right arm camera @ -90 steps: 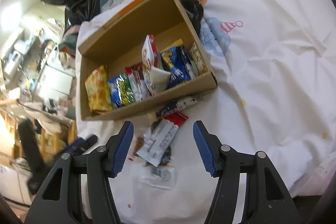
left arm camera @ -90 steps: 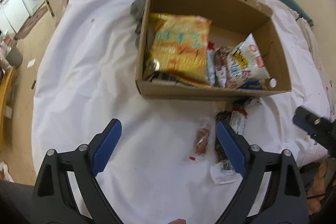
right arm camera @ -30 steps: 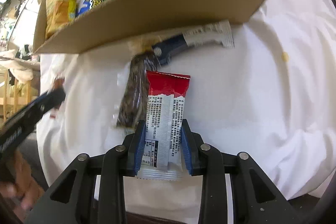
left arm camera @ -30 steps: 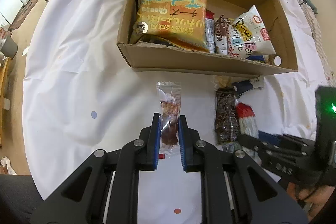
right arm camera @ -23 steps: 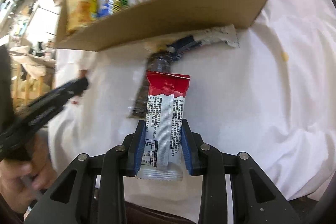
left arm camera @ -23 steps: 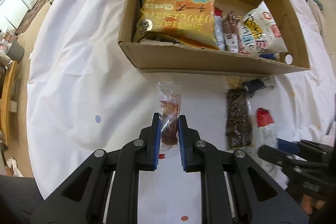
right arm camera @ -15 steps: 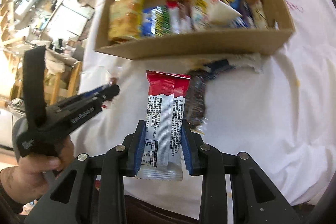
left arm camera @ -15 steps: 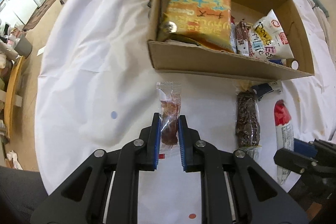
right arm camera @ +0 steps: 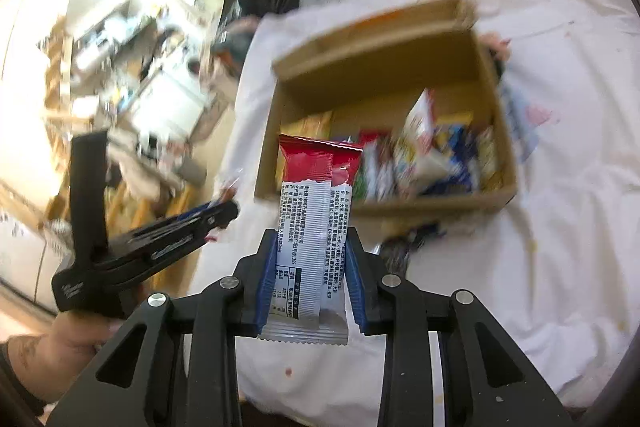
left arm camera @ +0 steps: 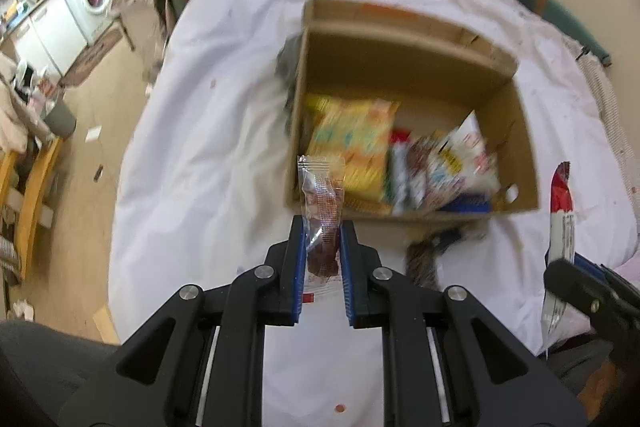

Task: Organize snacks
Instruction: 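Carry both held snacks over the box and lower them inside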

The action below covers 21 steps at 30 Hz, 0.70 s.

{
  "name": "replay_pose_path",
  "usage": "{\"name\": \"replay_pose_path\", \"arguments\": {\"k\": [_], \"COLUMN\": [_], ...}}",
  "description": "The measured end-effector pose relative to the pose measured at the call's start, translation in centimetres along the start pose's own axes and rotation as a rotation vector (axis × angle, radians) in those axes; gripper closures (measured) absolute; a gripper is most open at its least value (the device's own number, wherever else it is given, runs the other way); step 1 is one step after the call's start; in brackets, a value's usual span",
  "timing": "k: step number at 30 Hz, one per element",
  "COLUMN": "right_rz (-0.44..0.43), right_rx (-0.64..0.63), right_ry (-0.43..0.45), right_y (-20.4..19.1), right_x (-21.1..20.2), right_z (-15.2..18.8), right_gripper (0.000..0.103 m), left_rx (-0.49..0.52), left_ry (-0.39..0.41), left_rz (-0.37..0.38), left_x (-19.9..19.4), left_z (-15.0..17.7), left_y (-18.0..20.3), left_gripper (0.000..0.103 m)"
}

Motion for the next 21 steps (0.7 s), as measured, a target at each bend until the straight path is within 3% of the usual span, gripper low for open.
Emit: {"name": "replay_pose_path", "arguments": {"k": [5, 9, 21], "right_rz": [0.09, 0.138, 0.236], "right_rx": [0.063, 0.104, 0.079], "right_ry": [0.151, 0.19, 0.074], "right_y": [3.6, 5.8, 8.7], "right_x": [-3.6, -4.3, 0.5], "right_z": [-2.7, -4.2, -6.2], "right_gripper": [0.07, 0.07, 0.07], "left_rx": [0.041, 0.058, 0.098], "left_ry": [0.064, 0.076, 0.044], "left_rz": [0.047, 0.068, 0.139], "left_x": [-1.9, -1.9, 1.3], "left_z": [-2.1, -3.2, -4.8], "left_y": [2.6, 3.9, 7.6], "left_gripper": [0.09, 0.09, 0.09]}}
Point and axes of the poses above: each gripper's, at about its wrist camera, not at the fingertips, and x roughly the way its jaws point, y to its right, z to its underside, the point moved 6 cm from there along x, roughly the way its jaws point, and after that the axes turned 15 degrees about -x, right-handed, at the moved point
